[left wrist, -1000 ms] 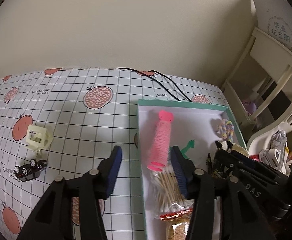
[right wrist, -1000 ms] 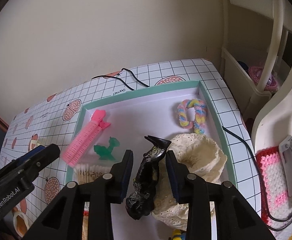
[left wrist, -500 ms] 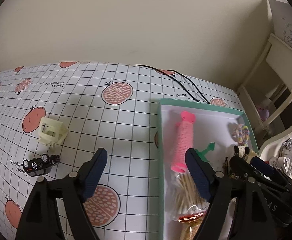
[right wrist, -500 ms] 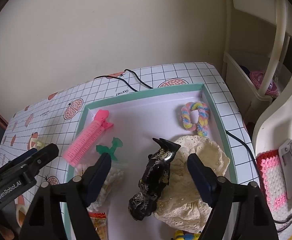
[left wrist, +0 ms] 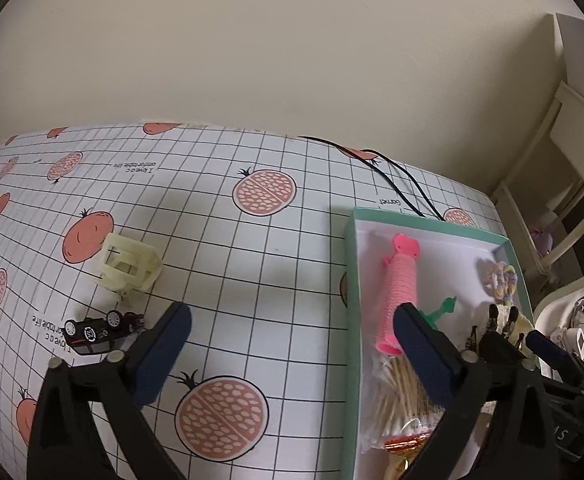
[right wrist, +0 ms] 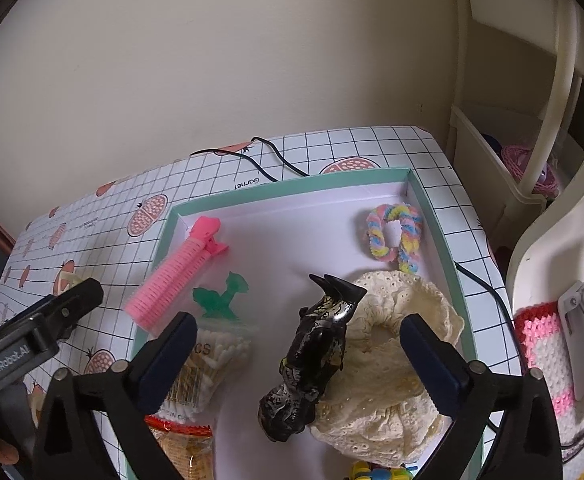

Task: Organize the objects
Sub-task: 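Withdraw both open tools from the tray toward the toy car and cream frame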

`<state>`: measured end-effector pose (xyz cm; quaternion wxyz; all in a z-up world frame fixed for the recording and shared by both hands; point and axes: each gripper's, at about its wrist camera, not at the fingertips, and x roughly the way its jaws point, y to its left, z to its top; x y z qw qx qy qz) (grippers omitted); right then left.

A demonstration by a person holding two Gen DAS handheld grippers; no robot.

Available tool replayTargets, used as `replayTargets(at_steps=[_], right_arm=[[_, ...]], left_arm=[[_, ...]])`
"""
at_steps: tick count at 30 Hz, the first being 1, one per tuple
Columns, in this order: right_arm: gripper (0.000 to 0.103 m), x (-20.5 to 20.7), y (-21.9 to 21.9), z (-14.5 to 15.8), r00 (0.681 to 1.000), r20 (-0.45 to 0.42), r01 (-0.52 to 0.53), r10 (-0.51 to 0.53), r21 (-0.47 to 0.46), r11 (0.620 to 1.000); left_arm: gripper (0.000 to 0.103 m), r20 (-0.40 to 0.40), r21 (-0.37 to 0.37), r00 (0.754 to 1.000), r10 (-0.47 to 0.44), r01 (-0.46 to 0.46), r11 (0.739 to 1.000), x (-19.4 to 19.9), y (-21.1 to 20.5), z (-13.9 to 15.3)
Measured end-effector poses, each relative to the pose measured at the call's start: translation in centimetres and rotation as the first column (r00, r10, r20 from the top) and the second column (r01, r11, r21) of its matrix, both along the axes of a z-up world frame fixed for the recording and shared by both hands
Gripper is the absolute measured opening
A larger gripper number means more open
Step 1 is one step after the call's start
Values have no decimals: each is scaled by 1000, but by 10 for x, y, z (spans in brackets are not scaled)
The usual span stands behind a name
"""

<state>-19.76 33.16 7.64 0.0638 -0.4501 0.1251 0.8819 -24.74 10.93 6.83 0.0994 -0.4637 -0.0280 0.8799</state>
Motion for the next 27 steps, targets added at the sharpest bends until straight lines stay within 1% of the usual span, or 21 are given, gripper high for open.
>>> replayTargets(at_steps=[4, 10, 16, 19, 23, 27], right_arm=[[103, 0, -1, -1, 1000, 2, 2, -2, 8, 1000], [103, 1, 1, 0, 1000, -3, 12, -12, -2, 1000], [103, 2, -7, 9, 1000, -28, 3, -3, 13, 1000], [103, 2, -14, 17, 999, -48, -2, 2, 11, 1000], [103, -3, -27, 22, 998, -59, -8, 8, -1, 1000], [103, -13, -46, 25, 998, -61, -23, 21, -40, 999]], left_arm=[[103, -3, -16, 1000, 2, -2, 1000, -1, -2, -1], [103, -7, -20, 1000, -1, 1, 1000, -3, -11, 1], [103, -31, -35, 999, 11, -12, 999, -6, -36, 11], [103, -30, -47, 999, 19, -21, 999, -9, -50, 12], [103, -12, -64, 998, 66, -67, 996, -12, -72, 8], [103, 11, -64, 992, 126, -125, 990, -13, -90, 0]])
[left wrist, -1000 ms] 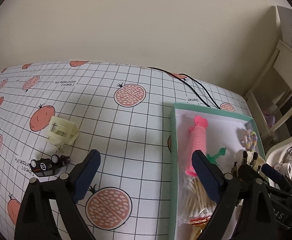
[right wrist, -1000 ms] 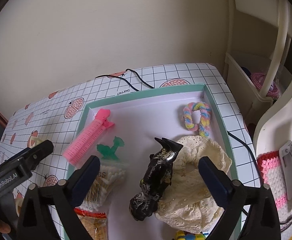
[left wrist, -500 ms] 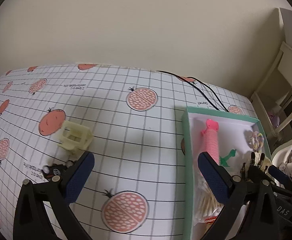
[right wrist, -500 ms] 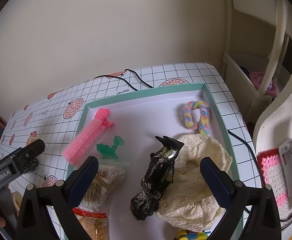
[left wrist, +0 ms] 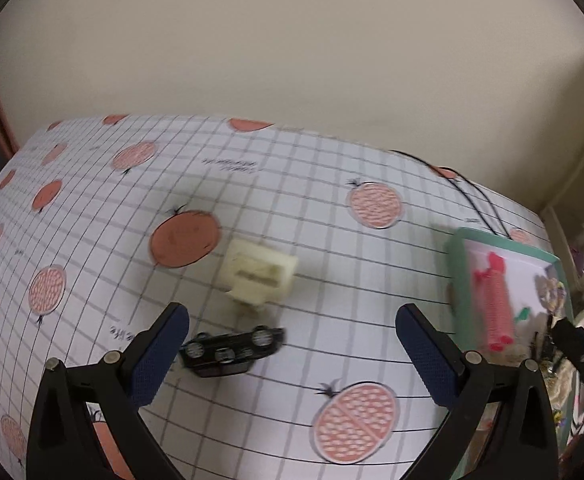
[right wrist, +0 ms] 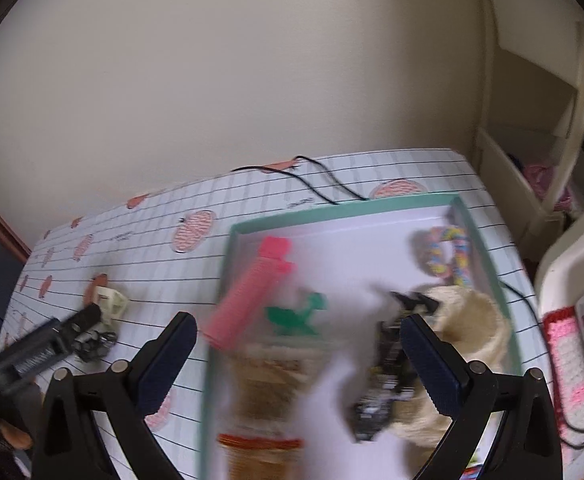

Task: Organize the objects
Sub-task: 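Withdraw both open tools from the tray toward the toy car and cream frame, then grasp the black toy car with the left tool while the right tool grasps the cream frame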

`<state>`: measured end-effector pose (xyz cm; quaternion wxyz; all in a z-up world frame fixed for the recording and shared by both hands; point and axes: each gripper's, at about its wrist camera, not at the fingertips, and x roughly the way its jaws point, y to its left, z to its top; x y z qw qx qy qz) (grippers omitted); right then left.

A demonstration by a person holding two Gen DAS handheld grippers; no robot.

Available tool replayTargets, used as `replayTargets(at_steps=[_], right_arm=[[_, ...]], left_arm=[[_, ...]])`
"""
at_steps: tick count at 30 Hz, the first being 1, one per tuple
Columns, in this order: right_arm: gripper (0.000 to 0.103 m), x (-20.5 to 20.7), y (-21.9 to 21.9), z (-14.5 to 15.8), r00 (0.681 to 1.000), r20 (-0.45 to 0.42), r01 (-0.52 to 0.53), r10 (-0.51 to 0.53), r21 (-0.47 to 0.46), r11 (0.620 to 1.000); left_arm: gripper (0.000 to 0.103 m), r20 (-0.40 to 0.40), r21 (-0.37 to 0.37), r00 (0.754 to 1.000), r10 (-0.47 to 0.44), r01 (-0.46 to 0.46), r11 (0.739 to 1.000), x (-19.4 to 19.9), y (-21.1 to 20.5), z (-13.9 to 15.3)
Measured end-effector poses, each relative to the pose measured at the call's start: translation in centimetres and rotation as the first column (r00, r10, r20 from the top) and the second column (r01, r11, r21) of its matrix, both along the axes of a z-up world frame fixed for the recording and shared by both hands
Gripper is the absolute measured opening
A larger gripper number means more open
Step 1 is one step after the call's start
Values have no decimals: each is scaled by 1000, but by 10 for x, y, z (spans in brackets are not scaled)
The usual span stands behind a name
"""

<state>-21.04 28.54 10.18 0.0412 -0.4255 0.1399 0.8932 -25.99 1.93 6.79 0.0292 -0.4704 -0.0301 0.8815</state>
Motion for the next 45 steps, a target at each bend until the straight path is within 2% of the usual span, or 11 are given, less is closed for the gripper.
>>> replayTargets(at_steps=[4, 14, 22, 26, 28, 32, 37, 45], right_arm=[[103, -15, -23, 5, 1000, -5, -26, 26, -36, 999], [103, -53, -87, 5, 990, 8, -141, 141, -11, 990], [103, -72, -126, -9, 969, 34, -246, 246, 2, 969], [103, -78, -140, -11, 956, 39, -291, 290, 11, 957], [103, -82, -145, -13, 952, 42, -304, 303, 20, 952], [103, -88, -148, -23, 950, 47, -308, 308, -13, 951], [103, -93, -152, -29, 949, 57, -310, 310, -24, 951], [103, -102, -167, -39, 942, 68, -326, 328, -34, 945]], left_arm=[[103, 23, 10, 997, 70, -70, 998, 0, -18, -10], [103, 95, 23, 989, 109, -112, 993, -3, -33, -41], [103, 97, 32, 988, 117, -121, 992, -5, -36, -56], [103, 68, 41, 991, 116, -119, 992, -7, -36, -55], [98, 75, 70, 989, 126, -131, 989, -9, -40, -56], [95, 58, 68, 990, 128, -132, 989, -9, -41, -55], [78, 45, 54, 992, 122, -124, 991, -7, -40, -53], [77, 48, 42, 986, 162, -164, 986, -6, -52, -51]])
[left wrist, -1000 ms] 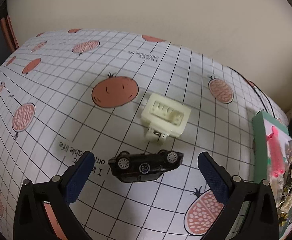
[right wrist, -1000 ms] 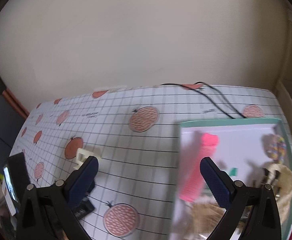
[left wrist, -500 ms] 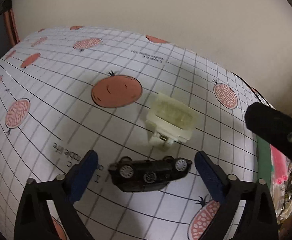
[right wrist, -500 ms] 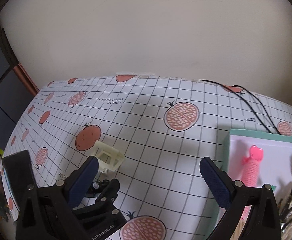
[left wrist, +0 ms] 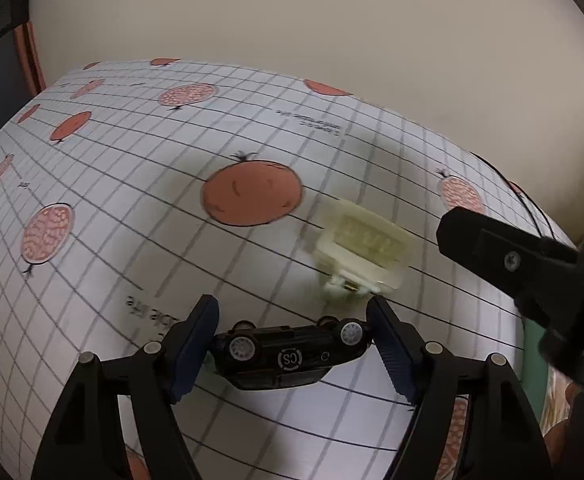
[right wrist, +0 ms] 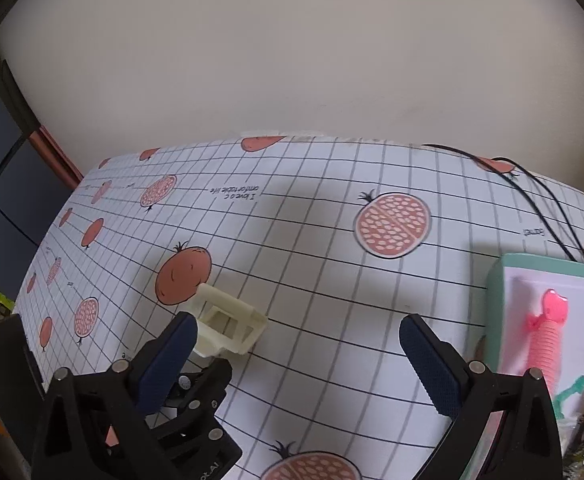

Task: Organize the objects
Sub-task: 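Grasp the black toy car with the left tool while the right tool grasps the cream frame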

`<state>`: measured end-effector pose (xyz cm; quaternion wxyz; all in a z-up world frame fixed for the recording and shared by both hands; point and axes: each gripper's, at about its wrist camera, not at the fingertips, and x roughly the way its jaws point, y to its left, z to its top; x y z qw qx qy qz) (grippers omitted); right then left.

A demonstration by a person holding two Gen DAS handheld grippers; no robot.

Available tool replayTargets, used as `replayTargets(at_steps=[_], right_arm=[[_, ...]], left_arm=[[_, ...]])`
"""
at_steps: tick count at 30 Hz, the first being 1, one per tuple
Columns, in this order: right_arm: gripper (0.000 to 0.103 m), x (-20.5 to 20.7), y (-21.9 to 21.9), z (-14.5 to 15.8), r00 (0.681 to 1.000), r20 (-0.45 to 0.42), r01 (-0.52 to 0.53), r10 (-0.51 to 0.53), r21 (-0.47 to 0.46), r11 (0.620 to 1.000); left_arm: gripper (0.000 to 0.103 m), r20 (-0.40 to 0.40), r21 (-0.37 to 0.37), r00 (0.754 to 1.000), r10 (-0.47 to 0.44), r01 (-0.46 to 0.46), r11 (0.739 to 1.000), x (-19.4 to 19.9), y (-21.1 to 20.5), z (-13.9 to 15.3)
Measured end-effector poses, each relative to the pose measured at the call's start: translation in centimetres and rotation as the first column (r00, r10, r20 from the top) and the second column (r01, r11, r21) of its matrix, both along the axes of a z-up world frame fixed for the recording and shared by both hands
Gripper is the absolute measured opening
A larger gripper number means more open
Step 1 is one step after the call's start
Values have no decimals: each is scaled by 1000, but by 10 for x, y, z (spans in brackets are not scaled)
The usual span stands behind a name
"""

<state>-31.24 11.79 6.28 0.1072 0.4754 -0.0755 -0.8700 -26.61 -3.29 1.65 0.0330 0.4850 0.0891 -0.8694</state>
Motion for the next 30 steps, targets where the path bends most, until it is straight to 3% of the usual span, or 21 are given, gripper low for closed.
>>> replayTargets(at_steps=[11, 20, 30], right_arm=[[103, -9, -30, -14, 999, 26, -35, 34, 29, 999], [103, -17, -51, -27, 997, 57, -53, 50, 44, 998], [94, -21, -65, -32, 997, 64, -52, 48, 57, 997]], left_arm=[[77, 13, 7, 993, 116, -116, 993, 5, -34, 1], [77, 22, 19, 967, 256, -256, 966, 10, -75, 1], [77, 24, -1, 958, 287, -287, 958, 12, -85, 0]])
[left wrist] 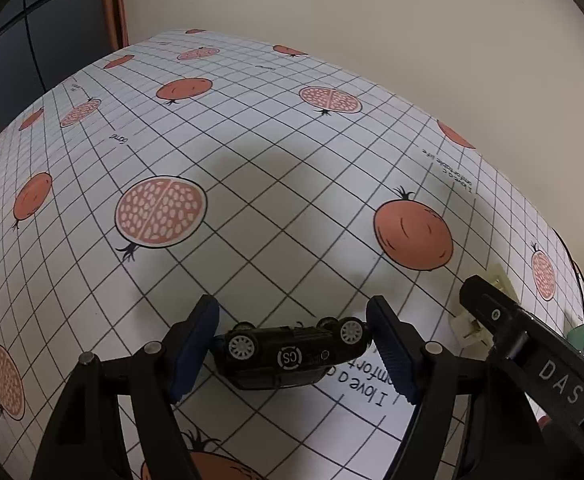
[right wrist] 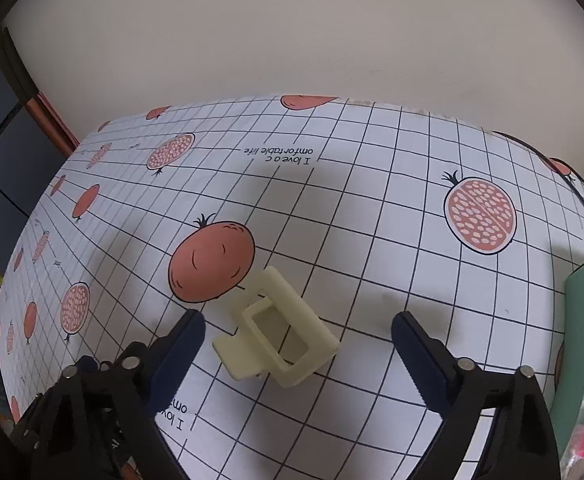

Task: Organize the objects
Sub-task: 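Grasp the black toy car with the left tool while the right tool grasps the cream frame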

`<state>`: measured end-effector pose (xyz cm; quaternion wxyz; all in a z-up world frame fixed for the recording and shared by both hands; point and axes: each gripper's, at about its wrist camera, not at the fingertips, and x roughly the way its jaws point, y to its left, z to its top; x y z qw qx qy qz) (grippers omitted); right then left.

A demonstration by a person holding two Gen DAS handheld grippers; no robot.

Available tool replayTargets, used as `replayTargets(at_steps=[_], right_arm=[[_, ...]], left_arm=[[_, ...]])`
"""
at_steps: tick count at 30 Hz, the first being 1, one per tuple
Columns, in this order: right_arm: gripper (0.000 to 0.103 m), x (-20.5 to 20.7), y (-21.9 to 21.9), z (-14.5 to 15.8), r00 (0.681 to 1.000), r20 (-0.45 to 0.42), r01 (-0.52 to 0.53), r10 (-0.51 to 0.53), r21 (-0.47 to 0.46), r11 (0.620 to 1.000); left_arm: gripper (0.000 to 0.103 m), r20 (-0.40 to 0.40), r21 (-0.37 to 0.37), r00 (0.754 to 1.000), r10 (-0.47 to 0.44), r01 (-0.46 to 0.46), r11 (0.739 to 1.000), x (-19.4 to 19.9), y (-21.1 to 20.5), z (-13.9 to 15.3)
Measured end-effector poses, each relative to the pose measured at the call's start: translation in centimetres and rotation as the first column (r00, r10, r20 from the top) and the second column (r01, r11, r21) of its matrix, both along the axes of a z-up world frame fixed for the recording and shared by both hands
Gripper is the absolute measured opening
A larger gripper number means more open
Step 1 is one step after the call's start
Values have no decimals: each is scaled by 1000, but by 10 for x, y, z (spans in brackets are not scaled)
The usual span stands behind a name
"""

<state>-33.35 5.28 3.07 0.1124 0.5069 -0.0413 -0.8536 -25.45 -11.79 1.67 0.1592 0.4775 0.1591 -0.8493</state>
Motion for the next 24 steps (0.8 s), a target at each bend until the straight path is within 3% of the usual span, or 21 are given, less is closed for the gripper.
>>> replayTargets(at_steps=[19, 24], right_arm=[[82, 4, 5, -4, 1000, -2, -3, 3, 49, 999], [66, 4, 3, -3, 1000, -14, 9, -8, 89, 996]], left_arm=[[77, -5, 28, 997, 74, -74, 997, 5, -18, 0], [77, -8, 34, 998, 67, -67, 997, 4, -15, 1]])
